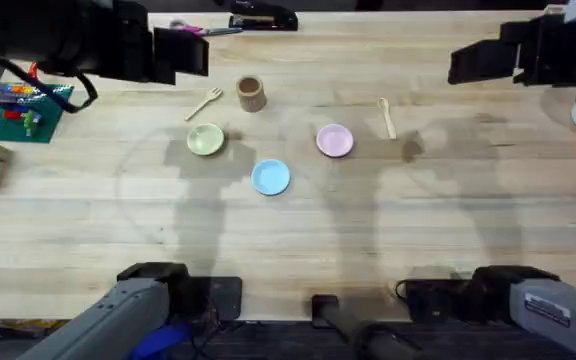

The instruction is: Pick up a utensil and set it on the pink plate, then put the other utensil in the container.

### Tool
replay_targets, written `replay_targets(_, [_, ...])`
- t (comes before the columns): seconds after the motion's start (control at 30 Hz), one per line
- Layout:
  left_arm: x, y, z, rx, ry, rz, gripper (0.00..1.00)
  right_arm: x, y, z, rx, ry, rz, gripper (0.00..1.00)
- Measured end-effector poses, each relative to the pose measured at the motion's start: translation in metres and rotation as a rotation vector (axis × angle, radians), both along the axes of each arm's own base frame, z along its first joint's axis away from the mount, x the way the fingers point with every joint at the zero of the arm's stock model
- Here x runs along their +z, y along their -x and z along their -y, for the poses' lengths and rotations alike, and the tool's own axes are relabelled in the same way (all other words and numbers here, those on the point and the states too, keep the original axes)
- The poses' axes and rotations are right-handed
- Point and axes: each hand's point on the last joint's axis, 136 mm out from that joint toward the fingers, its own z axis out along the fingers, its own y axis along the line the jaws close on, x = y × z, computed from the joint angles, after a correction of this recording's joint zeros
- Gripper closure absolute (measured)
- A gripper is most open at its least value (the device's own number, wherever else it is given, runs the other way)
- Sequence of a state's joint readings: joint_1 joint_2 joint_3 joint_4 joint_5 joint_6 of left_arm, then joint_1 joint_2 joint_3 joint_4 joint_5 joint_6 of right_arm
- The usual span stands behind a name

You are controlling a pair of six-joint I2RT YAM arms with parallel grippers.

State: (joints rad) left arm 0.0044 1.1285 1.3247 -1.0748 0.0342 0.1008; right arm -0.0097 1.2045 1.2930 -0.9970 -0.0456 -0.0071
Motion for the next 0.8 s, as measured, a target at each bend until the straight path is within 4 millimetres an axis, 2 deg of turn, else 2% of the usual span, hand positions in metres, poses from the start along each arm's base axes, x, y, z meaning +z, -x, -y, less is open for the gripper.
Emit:
replay_targets(0.37, [-0.001, -0.001, -0.001, -0.094, -0.078, 0.0, 0.008, 0.0, 0.0, 0.0, 0.0, 0.0, 0.0, 0.004])
replay_targets(0.53, [-0.011, -0.008, -0.009, -0.114, -0.095, -0.031, 0.008, 0.0, 0.0, 0.0, 0.0, 0.0, 0.001, 0.005])
replay_targets(0.57, [-0.027, -0.036, -0.017, -0.183, -0.046, -0.032, 0.009, 0.0, 0.0, 0.0, 0.0, 0.0, 0.001, 0.004])
replay_targets(0.8, [-0.05, -0.068, -0.032, -0.251, -0.013, -0.029, 0.01, 0.0, 0.0, 0.0, 0.0, 0.0, 0.0, 0.005])
